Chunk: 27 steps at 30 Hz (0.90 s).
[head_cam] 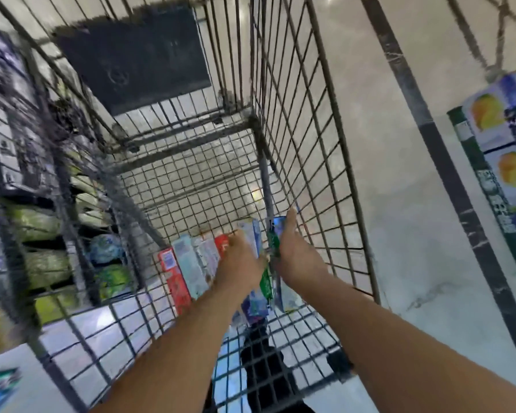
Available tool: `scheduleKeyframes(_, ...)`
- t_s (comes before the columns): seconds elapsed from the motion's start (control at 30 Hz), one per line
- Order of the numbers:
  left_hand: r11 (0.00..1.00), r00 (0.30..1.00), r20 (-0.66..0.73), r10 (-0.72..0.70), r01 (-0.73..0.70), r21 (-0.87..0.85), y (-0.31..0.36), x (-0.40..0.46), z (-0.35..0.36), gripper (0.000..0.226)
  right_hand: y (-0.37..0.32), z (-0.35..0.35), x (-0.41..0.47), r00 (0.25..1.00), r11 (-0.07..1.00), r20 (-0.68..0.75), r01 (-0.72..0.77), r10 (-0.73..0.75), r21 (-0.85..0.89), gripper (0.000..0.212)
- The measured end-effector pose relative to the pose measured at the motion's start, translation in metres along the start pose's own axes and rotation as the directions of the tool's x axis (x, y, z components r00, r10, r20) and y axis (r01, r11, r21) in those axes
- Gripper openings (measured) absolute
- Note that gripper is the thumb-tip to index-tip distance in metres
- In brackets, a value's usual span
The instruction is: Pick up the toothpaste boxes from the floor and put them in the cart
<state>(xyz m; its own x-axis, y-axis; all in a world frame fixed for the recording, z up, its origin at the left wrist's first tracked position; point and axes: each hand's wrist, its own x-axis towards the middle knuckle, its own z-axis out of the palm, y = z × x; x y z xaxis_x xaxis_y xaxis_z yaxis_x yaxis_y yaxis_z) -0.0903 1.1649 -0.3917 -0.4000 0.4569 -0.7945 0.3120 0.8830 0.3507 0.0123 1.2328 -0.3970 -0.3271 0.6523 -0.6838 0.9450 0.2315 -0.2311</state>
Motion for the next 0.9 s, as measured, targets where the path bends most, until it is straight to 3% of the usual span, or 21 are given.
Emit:
scheduleKeyframes(0.17,0.997,0.998,-0.027,-0.061,0.06,-0.039,0.004,0.012,0.013,0.065,0.002,0.017,0.015,0.999,0.999,0.038,-0.029,0.027,0.038,0.095)
scheduleKeyframes(0.3,0.99,0.999,0.029,-0.025,0.021,0.139,0.007,0.015,0.015,0.03,0.009,0.024,0.019,0.997,0.993,0.07,-0.041,0.033,0.111,0.032)
scheduleKeyframes(0.37,0.967,0.999,0.039,0.009,-0.019,0.255,0.005,0.012,0.013,0.015,0.012,0.026,0.017,0.996,0.991,0.089,-0.035,0.024,0.129,0.02)
scheduleKeyframes(0.5,0.939,0.996,-0.001,0.093,-0.088,0.333,-0.005,0.001,0.004,0.013,0.007,0.021,0.007,0.99,0.991,0.138,-0.024,0.006,0.134,0.028)
scheduleKeyframes(0.67,0.94,0.974,0.038,0.224,-0.226,0.255,-0.006,-0.039,-0.042,0.014,-0.011,-0.019,-0.026,0.989,0.99,0.145,0.008,-0.028,0.139,0.023)
scheduleKeyframes(0.8,0.936,0.971,0.111,0.212,-0.234,0.264,-0.002,-0.094,-0.129,0.038,-0.052,-0.098,-0.08,0.967,0.986,0.19,0.16,-0.168,0.055,0.054)
scheduleKeyframes(0.9,0.943,0.981,0.061,0.183,-0.193,0.27,0.001,-0.147,-0.202,0.05,-0.092,-0.163,-0.129,0.953,0.967,0.161,0.249,-0.255,0.062,0.064)
